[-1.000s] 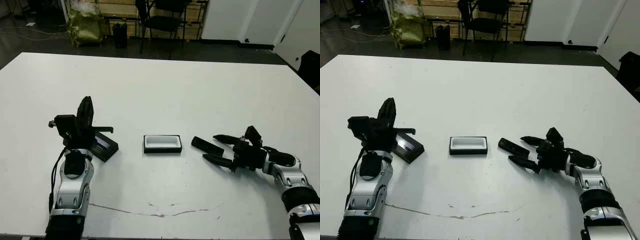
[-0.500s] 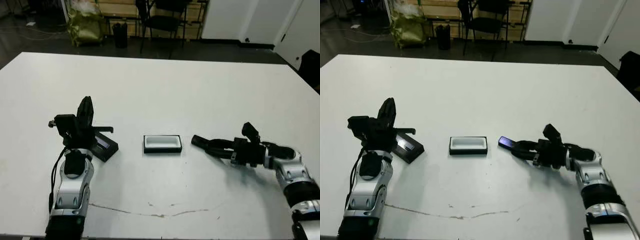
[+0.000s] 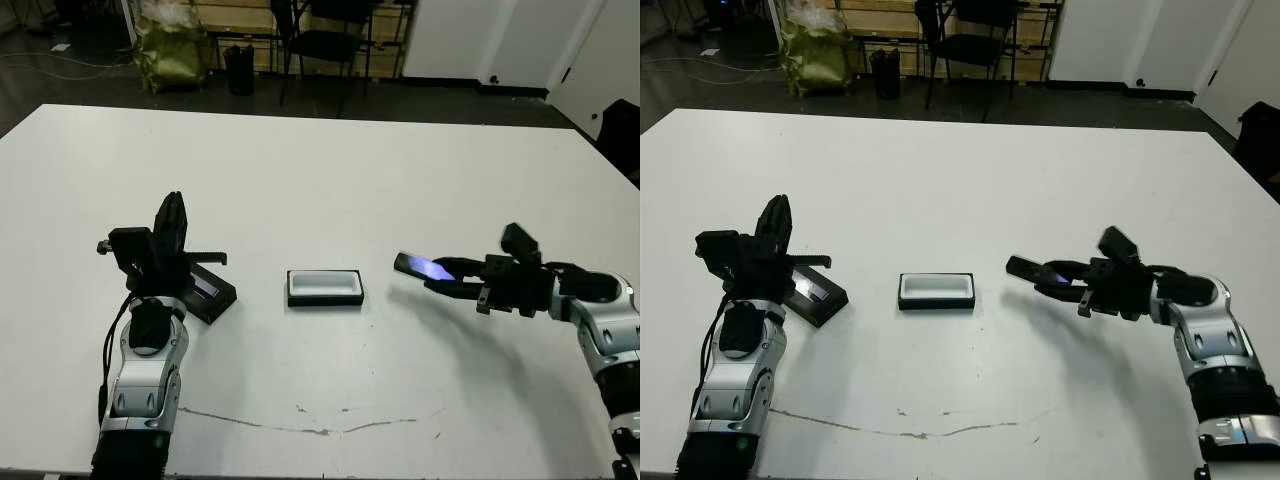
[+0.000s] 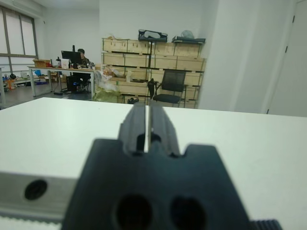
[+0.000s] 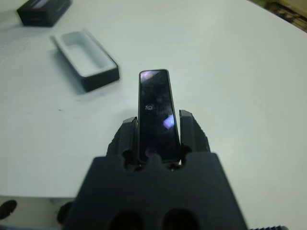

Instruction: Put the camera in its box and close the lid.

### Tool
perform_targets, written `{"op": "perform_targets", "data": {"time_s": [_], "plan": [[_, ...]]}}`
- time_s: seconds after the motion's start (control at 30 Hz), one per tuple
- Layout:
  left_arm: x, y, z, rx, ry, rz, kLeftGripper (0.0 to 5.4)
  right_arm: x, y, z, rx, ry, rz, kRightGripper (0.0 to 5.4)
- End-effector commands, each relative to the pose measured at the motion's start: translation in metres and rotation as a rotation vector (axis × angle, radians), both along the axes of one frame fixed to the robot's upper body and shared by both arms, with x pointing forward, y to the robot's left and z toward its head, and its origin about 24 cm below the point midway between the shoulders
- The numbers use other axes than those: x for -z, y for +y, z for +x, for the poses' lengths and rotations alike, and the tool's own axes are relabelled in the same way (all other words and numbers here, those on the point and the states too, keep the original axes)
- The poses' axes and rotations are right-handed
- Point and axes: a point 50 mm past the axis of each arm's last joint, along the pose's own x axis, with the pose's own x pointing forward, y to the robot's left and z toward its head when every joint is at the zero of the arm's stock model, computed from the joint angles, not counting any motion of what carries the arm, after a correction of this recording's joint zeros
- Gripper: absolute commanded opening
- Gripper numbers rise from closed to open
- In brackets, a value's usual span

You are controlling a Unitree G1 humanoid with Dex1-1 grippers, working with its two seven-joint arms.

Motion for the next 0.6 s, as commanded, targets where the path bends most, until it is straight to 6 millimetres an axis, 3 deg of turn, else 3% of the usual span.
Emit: {"op": "perform_targets", "data": {"time_s": [0.03,0.27,0.4,0.6], "plan": [[0.001,-0.002,0.003,0.011,0.014,0.0,0.0,0.004,-0.004,0.009,0.056,-0.041,0.04,0.78],[0.002,-0.002,0.003,0.005,0.022,0.0,0.0,-0.018,0.008,0.034,0.027,-0.093,0.072,0.74],[0.002,-0.001,0.002,0.003,0.019,-0.008,0.0,-0.031,0.03,0.044,-0.117,-0.053,0.169,0.74],[0.002,0.0,0.002,0.004,0.015,0.003,0.0,-0.044,0.064,0.061,-0.212,-0.029,0.013,0.73]]}}
